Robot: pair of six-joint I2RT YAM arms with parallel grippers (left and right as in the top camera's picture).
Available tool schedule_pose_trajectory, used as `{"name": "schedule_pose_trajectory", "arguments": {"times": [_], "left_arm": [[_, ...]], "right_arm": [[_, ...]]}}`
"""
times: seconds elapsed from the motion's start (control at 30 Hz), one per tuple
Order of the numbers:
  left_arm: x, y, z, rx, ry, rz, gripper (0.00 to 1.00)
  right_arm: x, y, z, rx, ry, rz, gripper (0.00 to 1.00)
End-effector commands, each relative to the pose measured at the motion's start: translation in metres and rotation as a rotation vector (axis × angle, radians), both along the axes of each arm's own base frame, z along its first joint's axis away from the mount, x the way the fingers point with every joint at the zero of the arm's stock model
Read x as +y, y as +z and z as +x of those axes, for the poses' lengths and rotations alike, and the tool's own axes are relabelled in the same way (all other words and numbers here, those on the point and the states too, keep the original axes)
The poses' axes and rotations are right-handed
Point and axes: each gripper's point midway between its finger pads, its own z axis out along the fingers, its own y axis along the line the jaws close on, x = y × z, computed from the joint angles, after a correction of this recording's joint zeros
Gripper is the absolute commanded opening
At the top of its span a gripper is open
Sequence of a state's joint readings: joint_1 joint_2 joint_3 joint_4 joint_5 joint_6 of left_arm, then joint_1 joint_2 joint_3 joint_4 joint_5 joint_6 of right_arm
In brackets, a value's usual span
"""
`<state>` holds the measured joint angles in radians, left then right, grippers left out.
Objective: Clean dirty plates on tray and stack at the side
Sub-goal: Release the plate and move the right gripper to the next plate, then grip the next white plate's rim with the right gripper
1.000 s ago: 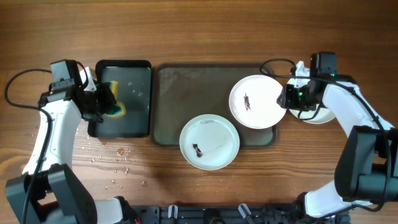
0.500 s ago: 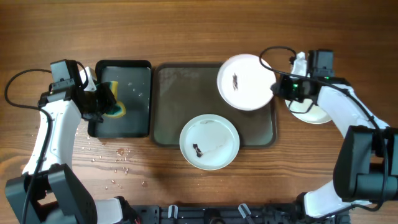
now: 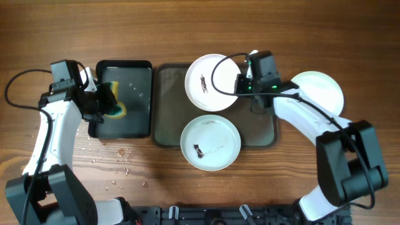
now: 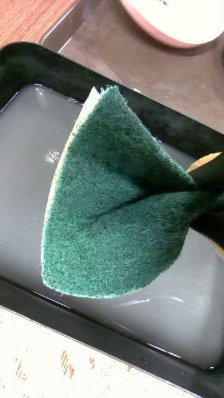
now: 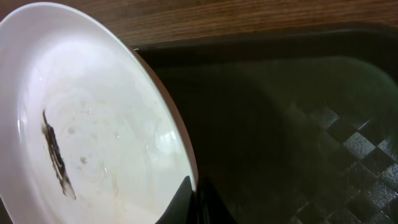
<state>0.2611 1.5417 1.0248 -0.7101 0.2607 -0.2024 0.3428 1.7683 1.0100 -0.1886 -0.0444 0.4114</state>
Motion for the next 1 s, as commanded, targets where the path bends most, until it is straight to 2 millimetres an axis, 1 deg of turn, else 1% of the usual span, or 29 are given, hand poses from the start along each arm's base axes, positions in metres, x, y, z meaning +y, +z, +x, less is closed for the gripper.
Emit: {"name": "schedule_pose_trajectory", "arguments": {"times": [0.0, 0.07, 0.13, 0.2, 0.27, 0.37, 0.47, 0.57, 0.6, 0.67, 0.7, 0.73, 0.8, 0.83, 0.97], "left_arm": [[-0.004, 0.005, 0.001, -0.023, -0.023, -0.007, 0.04], [-0.003, 0.005, 0.001, -0.025, -0.023, -0.004, 0.04], [0.0, 0.006, 0.003, -0.032, -0.019, 0.011, 0.04], [0.001, 0.008, 0.008, -0.056, -0.018, 0.016, 0.04], [0.003, 0.013, 0.018, -0.101, -0.018, 0.028, 0.04], [0.005, 0.02, 0.031, -0.16, -0.016, 0.038, 0.04], [-0.001, 0.035, 0.044, -0.205, -0.04, 0.053, 0.04], [-0.005, 0.057, 0.058, -0.234, -0.06, 0.142, 0.04], [-0.008, 0.063, 0.061, -0.24, -0.067, 0.174, 0.04], [-0.02, 0.077, 0.069, -0.26, -0.095, 0.24, 0.04], [-0.03, 0.083, 0.073, -0.276, -0.129, 0.274, 0.04], [-0.038, 0.087, 0.075, -0.288, -0.149, 0.299, 0.04], [-0.058, 0.091, 0.08, -0.318, -0.189, 0.316, 0.04], [-0.071, 0.092, 0.081, -0.333, -0.216, 0.308, 0.04], [-0.108, 0.093, 0.08, -0.351, -0.253, 0.263, 0.04]], "right_arm": [[-0.012, -0.014, 0.005, -0.018, -0.063, -0.108, 0.04], [-0.014, -0.015, 0.008, -0.027, -0.072, -0.122, 0.04], [-0.016, -0.012, 0.012, -0.051, -0.077, -0.132, 0.04], [-0.014, -0.007, 0.019, -0.095, -0.039, -0.151, 0.04], [-0.012, -0.003, 0.024, -0.123, -0.027, -0.151, 0.04], [-0.011, -0.001, 0.026, -0.134, -0.028, -0.146, 0.04], [-0.01, -0.001, 0.026, -0.139, -0.005, -0.16, 0.04], [-0.005, -0.003, 0.023, -0.14, 0.093, -0.189, 0.04], [0.0, -0.003, 0.021, -0.134, 0.122, -0.173, 0.04], [0.017, -0.002, 0.015, -0.12, 0.183, -0.088, 0.04], [0.025, -0.002, 0.012, -0.113, 0.213, -0.05, 0.04], [0.028, -0.002, 0.011, -0.108, 0.222, -0.035, 0.04], [0.028, -0.002, 0.01, -0.105, 0.223, -0.034, 0.05], [0.028, -0.002, 0.01, -0.105, 0.222, -0.034, 0.05], [0.027, -0.004, 0.008, -0.079, 0.18, -0.006, 0.04]]}}
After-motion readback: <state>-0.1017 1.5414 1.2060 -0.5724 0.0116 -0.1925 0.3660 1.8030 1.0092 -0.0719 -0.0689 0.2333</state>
